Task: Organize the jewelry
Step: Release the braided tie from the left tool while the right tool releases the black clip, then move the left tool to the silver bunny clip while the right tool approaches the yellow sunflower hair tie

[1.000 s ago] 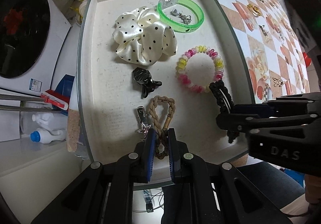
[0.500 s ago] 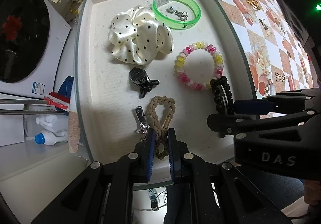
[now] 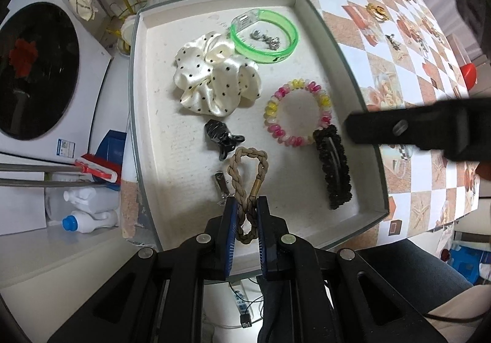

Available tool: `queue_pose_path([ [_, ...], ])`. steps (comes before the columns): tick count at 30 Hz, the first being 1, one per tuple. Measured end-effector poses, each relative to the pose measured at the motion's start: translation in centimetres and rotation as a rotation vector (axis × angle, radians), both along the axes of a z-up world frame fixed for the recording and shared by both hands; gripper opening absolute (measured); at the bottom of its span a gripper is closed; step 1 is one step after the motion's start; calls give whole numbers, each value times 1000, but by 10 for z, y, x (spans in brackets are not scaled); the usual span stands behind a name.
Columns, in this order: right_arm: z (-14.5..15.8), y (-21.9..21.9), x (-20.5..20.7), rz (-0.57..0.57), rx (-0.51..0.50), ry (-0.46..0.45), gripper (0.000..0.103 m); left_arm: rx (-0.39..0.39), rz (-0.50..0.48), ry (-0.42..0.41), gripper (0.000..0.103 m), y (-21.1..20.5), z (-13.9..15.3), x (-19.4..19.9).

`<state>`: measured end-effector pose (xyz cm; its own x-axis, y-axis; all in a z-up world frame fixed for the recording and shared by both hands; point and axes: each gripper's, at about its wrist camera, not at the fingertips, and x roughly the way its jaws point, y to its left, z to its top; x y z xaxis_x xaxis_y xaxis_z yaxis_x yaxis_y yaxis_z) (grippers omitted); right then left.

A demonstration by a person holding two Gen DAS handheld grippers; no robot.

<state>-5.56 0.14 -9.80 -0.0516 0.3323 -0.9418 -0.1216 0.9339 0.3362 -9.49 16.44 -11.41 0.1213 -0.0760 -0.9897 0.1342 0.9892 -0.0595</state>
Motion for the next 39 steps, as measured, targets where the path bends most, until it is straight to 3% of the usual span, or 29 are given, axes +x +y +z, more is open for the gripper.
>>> queue_pose_path([
  [1,6,-6,1,-15,-1,-14,79,2,-4,-6,18,-1,1,1],
  [2,12,-13,1,-33,-5,-27,80,4,-9,-13,28,-2,3,1],
  [3,16,-20,1,-52,-10,-36,80,5,-12,-21,67,-3,5,2],
  [4,18,-27,0,-69,-16,-41,80,9,-8,-34,89,-2,8,1],
  [5,21,-40,0,-102,-24,-47,80,22,0,-64,103,-2,13,1],
  [15,16,-151,-9,-369,-87,-36,80,24,-36,-86,103,-24,34,16],
  [21,13,-211,-6,-437,-107,-17,80,28,-44,-117,103,-62,51,34],
  [31,17,-251,45,-377,-109,-43,80,-11,-10,-69,103,-135,45,69],
  [39,20,-257,99,-272,-115,-79,80,-35,57,-29,103,-176,30,83],
])
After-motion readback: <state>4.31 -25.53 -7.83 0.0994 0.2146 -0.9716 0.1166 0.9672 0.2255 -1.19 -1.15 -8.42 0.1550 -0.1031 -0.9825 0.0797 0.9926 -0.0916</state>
